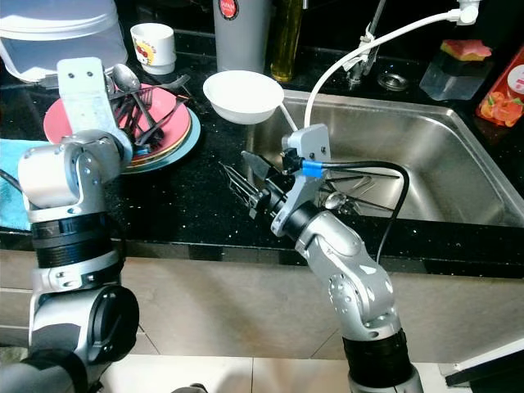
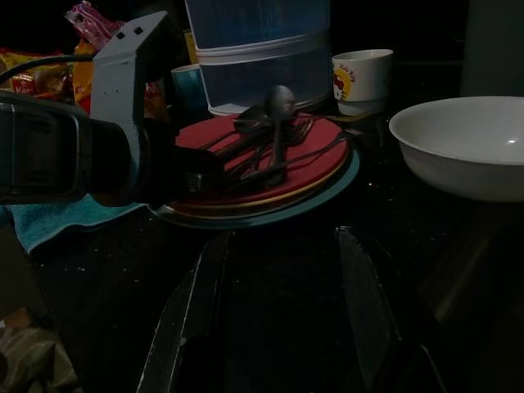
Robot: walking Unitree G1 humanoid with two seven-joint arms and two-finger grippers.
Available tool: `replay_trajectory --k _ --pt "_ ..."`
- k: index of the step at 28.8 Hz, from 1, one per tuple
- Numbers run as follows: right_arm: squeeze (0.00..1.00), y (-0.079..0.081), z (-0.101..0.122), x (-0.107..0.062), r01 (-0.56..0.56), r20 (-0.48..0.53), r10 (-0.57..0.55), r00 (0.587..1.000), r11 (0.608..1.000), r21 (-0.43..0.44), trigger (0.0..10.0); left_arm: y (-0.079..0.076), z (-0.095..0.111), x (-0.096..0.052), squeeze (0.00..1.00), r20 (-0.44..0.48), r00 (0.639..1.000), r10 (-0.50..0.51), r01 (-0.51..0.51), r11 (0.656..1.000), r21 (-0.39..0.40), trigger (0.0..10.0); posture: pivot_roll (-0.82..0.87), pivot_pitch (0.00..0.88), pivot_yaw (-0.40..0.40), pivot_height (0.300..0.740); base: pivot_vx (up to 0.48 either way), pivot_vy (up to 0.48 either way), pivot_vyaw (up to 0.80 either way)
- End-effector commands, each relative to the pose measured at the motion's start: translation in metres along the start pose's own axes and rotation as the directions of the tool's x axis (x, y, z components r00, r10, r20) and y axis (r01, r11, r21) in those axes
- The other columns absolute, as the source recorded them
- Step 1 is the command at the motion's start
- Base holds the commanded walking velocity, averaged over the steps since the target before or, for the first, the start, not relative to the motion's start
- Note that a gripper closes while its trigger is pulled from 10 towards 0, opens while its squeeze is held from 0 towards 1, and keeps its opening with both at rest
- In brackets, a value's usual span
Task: Kitchen organization
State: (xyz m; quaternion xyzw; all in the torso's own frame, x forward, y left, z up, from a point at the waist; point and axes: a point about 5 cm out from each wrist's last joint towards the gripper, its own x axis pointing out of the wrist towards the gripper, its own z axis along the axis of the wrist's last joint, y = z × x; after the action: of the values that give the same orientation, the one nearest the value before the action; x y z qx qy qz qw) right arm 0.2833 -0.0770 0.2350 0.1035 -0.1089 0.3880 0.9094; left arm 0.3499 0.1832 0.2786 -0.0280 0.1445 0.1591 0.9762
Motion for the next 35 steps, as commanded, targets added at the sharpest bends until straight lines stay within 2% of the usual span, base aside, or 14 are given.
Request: replay_trajectory --k 1,8,11,12,13,14,15,17,20,21,24,30,32,35 --pt "0.0 0.002 0.0 -0.004 -0.008 -0.001 0.008 1.0 1.0 0.001 10.0 0.0 -0.008 0.004 0.0 -0.047 0.999 -0.001 0.004 0.998 0.057 0.0 0.25 0.071 -0.066 0.74 0.0 0.0 0.0" --pt "0.0 0.002 -0.001 -0.004 -0.007 0.001 0.007 1.0 1.0 0.006 10.0 0.0 -0.01 0.003 0.0 -0.038 0.999 -0.002 0.006 0.995 0.101 0.0 0.25 0.069 -0.064 0.74 0.0 0.0 0.0" --pt "0.0 0.003 0.0 -0.004 -0.005 0.003 0.005 1.0 1.0 0.009 10.0 -0.001 -0.005 0.001 0.0 0.008 1.0 0.003 -0.004 0.992 0.129 0.0 0.26 0.066 -0.063 0.74 0.0 0.0 0.0" --pt "0.0 0.002 0.0 -0.004 -0.003 0.004 0.003 1.0 1.0 0.011 10.0 -0.002 0.001 0.0 0.0 0.05 0.999 -0.005 -0.002 0.99 0.143 0.0 0.26 0.065 -0.062 0.74 0.0 0.0 0.0" --pt "0.0 0.002 0.0 -0.004 -0.001 0.005 0.001 1.0 1.0 0.012 10.0 -0.004 0.01 -0.003 0.0 0.101 0.995 -0.017 0.0 0.987 0.161 8.1 0.26 0.064 -0.061 0.74 0.0 0.0 0.0" --pt "0.0 0.002 0.0 -0.004 -0.001 0.005 0.001 1.0 1.0 0.012 10.0 -0.004 0.01 -0.003 0.0 0.101 0.995 -0.017 0.0 0.987 0.161 8.1 0.26 0.064 -0.061 0.74 0.0 0.0 0.0" --pt "0.0 0.002 0.0 -0.003 0.004 0.009 -0.004 1.0 1.0 0.014 10.0 -0.009 0.025 -0.009 0.0 0.195 0.978 -0.068 0.023 0.975 0.221 10.0 0.26 0.064 -0.061 0.74 0.0 0.0 0.0" --pt "0.0 0.001 0.0 -0.003 0.007 0.011 -0.007 1.0 1.0 0.016 10.0 -0.013 0.031 -0.012 0.0 0.237 0.964 -0.121 0.047 0.954 0.296 10.0 0.26 0.065 -0.059 0.74 0.0 0.0 0.0" --pt "0.0 0.001 0.0 -0.003 0.008 0.012 -0.008 1.0 1.0 0.016 10.0 -0.015 0.031 -0.013 0.0 0.242 0.96 -0.141 0.056 0.944 0.326 10.0 0.26 0.065 -0.059 0.74 0.0 0.0 0.0" --pt "0.0 0.001 0.0 -0.002 0.012 0.013 -0.012 1.0 1.0 0.018 10.0 -0.018 0.026 -0.013 0.0 0.227 0.958 -0.175 0.082 0.926 0.368 10.0 0.26 0.07 -0.057 0.74 0.0 0.0 0.0" --pt "0.0 0.0 0.0 -0.003 0.02 0.014 -0.021 1.0 1.0 0.02 10.0 -0.026 0.017 -0.018 0.0 0.209 0.949 -0.237 0.135 0.901 0.411 10.0 0.26 0.073 -0.057 0.74 0.0 0.0 0.0" --pt "0.0 -0.001 0.0 -0.003 0.026 0.014 -0.026 1.0 0.999 0.02 10.0 -0.035 0.012 -0.024 0.0 0.211 0.928 -0.308 0.187 0.873 0.451 10.0 0.25 0.079 -0.059 0.74 0.0 0.0 0.0" --pt "0.0 -0.001 0.001 -0.003 0.027 0.014 -0.027 1.0 0.999 0.02 10.0 -0.036 0.012 -0.025 0.0 0.217 0.925 -0.314 0.191 0.873 0.449 10.0 0.25 0.079 -0.06 0.74 0.0 0.0 0.0" --pt "0.0 -0.001 0.001 -0.003 0.029 0.015 -0.029 0.999 0.999 0.02 10.0 -0.042 0.017 -0.035 0.0 0.298 0.891 -0.343 0.169 0.859 0.484 10.0 0.25 0.081 -0.063 0.74 0.0 0.0 0.0"
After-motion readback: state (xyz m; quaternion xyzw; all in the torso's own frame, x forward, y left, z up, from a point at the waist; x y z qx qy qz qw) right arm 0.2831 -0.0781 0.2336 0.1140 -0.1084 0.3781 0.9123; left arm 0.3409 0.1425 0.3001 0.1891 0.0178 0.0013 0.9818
